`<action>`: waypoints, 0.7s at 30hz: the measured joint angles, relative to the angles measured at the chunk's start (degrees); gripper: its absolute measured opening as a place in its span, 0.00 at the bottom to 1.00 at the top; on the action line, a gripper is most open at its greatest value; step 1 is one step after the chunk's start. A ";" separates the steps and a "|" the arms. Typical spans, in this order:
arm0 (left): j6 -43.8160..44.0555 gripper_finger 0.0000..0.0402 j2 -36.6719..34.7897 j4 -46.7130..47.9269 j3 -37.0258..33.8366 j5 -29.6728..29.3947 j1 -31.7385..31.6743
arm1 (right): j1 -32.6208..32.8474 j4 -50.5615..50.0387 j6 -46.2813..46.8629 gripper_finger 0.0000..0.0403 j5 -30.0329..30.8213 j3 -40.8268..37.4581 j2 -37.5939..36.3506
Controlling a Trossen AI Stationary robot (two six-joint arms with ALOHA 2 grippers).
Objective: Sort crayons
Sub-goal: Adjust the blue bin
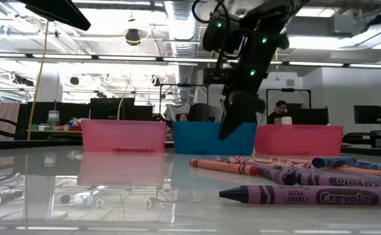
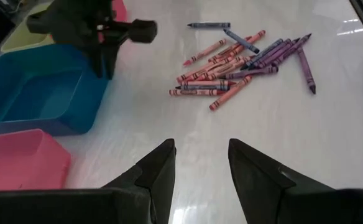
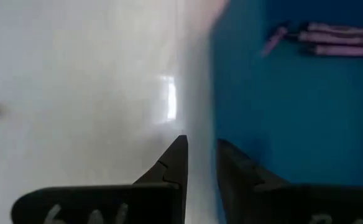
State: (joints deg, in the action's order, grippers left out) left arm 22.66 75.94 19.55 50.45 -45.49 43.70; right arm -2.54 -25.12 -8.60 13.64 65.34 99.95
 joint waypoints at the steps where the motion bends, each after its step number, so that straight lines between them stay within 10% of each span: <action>1: 0.26 0.35 0.00 -0.02 0.00 0.00 0.00 | -0.63 0.59 -0.02 0.19 0.05 0.00 0.21; 21: 5.36 0.35 0.31 6.89 -0.17 -7.95 0.00 | -3.53 5.62 -0.42 0.19 -1.36 0.60 -0.78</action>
State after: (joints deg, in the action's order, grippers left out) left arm 28.02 76.25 26.43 50.29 -53.45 43.70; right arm -6.07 -19.51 -9.02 12.28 65.95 99.17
